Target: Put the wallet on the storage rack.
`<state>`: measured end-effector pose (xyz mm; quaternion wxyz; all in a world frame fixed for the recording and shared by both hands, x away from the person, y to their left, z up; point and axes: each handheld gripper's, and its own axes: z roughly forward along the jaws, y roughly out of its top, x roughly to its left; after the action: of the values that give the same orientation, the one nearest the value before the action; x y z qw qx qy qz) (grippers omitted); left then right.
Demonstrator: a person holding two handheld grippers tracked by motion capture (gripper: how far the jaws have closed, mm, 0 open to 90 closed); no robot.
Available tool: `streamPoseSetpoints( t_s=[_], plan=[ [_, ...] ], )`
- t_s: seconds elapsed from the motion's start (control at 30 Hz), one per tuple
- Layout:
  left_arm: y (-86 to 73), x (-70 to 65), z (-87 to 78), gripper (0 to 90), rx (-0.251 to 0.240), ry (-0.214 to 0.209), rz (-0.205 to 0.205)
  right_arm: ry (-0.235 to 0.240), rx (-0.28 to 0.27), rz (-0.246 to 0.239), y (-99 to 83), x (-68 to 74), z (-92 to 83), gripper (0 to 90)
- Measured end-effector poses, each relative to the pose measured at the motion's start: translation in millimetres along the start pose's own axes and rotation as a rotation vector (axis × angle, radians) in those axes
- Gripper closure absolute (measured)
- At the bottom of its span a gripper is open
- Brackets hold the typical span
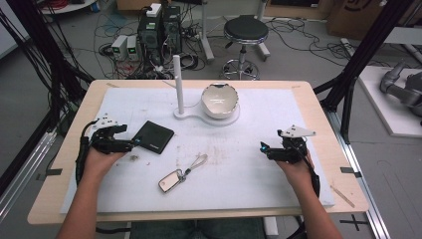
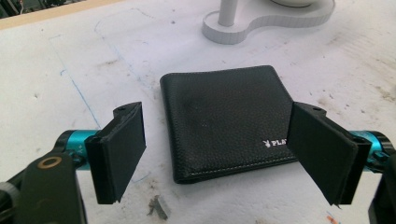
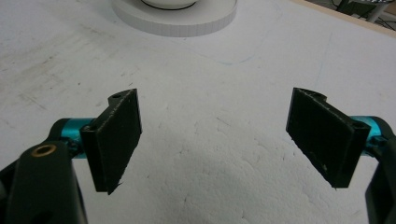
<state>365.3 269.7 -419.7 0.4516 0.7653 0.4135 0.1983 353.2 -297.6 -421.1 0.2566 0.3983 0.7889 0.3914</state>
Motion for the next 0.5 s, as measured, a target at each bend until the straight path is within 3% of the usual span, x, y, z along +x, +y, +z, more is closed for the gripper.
streamPoseSetpoints(
  t_s=[0.5],
  plan=[
    [-3.6,10.6,6.3,19.6,0.009,0.018,-0.059,0.008,0.019,-0.012,-1.8,2.3,-0.6,18.3]
  ],
)
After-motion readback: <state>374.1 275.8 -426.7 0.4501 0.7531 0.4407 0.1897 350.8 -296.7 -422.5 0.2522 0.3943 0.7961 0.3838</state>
